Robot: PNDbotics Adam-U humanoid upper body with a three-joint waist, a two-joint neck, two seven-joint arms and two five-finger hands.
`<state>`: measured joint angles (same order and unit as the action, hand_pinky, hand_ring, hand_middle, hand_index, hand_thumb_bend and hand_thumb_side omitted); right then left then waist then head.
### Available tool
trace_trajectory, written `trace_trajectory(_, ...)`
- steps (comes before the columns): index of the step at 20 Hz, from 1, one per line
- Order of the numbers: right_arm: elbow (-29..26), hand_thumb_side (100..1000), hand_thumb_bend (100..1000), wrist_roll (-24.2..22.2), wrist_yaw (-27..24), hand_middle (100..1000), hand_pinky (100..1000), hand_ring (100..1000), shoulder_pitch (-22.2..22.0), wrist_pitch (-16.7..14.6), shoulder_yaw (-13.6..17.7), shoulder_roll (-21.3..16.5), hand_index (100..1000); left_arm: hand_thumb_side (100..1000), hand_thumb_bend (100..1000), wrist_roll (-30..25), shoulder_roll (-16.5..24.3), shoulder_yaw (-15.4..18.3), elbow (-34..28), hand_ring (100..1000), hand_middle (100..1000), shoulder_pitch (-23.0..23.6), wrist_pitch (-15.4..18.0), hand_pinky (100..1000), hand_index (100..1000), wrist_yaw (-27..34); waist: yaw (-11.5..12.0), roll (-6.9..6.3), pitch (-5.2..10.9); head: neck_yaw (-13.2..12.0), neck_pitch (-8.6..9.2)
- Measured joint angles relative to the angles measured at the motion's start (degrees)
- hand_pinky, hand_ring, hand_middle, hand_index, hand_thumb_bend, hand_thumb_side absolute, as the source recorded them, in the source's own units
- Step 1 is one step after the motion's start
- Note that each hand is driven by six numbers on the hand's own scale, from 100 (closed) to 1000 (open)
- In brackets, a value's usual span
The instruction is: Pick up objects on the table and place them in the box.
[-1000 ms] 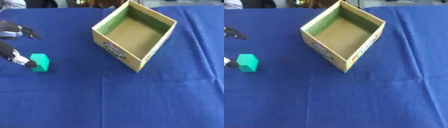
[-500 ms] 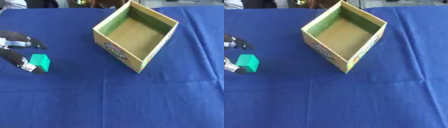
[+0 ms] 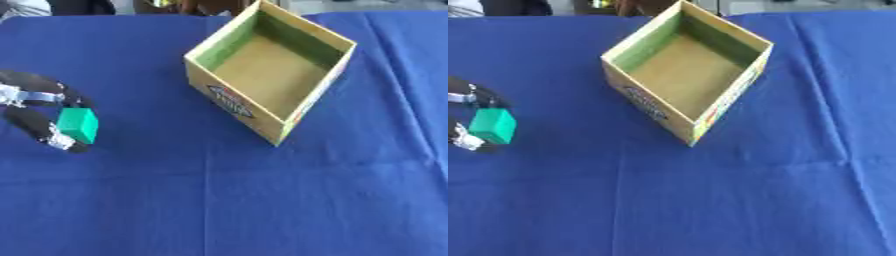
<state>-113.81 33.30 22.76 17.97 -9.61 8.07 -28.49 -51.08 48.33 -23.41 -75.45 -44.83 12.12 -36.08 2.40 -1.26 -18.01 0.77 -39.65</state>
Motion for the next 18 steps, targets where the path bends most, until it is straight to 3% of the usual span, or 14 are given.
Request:
trace_trajectory(6,0.0,877,100,0.0,-0.1,572,765,768,0.0,0.0,0.0,0.0,676,802,583,0.1,0.0,0.0,0.1,793,777,0.0,0.2,773,979,-0.3,0.0,0.06,-0.01,-0.2,0.03)
trace_trajectory(12,0.0,875,100,-0.1,-0.1,569,765,765,0.0,0.0,0.0,0.0,675,744,300,2.3,0.0,0.9,-1.1,666,634,-0.1,1.0,638,807,-0.7,0.0,0.3,-0.01,-0.2,0.45)
trace_trajectory(18,0.0,872,100,0.0,-0.1,568,766,765,-0.1,0.0,0.0,0.0,676,705,100,7.3,-0.4,1.4,-1.4,592,545,-0.1,0.9,559,718,-0.8,0.1,0.33,-0.01,-0.2,0.46)
